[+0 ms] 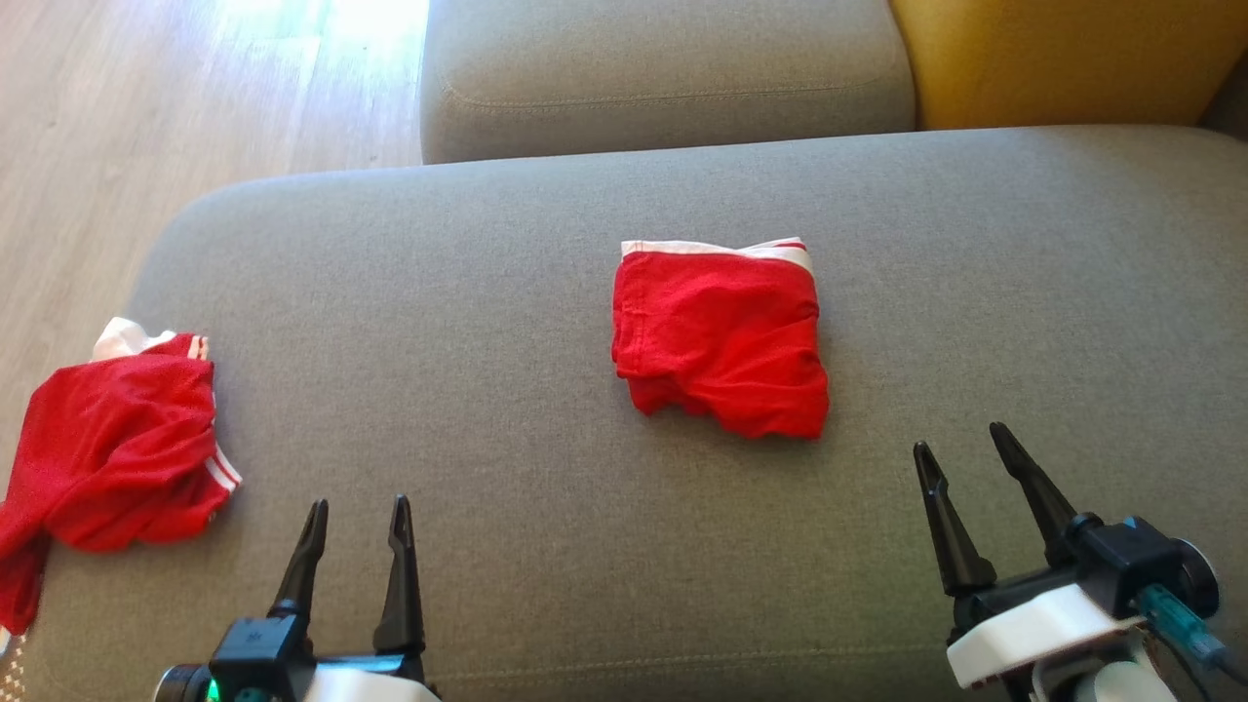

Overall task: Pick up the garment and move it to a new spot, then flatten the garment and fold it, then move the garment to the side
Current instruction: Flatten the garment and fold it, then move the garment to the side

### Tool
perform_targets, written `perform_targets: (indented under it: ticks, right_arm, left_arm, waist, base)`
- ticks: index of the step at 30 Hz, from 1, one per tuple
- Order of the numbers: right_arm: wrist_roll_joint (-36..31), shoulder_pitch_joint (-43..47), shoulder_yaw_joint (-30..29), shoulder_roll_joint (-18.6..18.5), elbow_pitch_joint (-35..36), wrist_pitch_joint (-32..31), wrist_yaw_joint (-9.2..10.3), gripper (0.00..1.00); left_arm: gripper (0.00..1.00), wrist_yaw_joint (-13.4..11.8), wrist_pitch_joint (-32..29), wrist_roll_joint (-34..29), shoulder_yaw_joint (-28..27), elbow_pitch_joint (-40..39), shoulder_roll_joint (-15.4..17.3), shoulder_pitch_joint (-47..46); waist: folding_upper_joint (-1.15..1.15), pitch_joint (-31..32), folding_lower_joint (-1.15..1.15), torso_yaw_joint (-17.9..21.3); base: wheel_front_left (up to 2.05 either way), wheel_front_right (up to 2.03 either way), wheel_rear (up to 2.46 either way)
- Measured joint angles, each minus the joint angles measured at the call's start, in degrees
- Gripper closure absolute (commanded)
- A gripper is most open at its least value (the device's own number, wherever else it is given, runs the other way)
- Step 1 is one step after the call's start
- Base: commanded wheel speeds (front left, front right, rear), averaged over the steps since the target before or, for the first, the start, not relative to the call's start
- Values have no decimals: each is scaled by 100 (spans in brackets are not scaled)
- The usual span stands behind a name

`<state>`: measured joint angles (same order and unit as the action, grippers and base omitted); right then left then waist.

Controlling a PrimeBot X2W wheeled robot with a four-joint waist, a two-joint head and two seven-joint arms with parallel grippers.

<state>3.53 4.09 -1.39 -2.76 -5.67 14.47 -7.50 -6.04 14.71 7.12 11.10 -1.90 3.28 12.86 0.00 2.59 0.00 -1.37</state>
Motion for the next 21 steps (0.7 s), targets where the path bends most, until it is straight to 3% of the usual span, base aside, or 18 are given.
perform_targets:
  ticks: [13,17,21]
  right_arm:
    - [108,-1,-145,8,-255,0,0,0]
    - [252,-191,-165,16,-971,-1,0,0]
    - [1035,-933,-376,24,-1898,-1,0,0]
  left_arm:
    - [0,-44,0,-124,146,0,0,-21]
    - [0,-258,0,-256,168,1,1,-27]
    - [0,-261,0,-258,300,5,2,-90]
  waist:
    - [0,-86,0,-262]
    - [0,-172,0,-411]
    - [0,-336,0,-574]
  base:
    - [0,0,0]
    - [0,0,0]
    - [0,0,0]
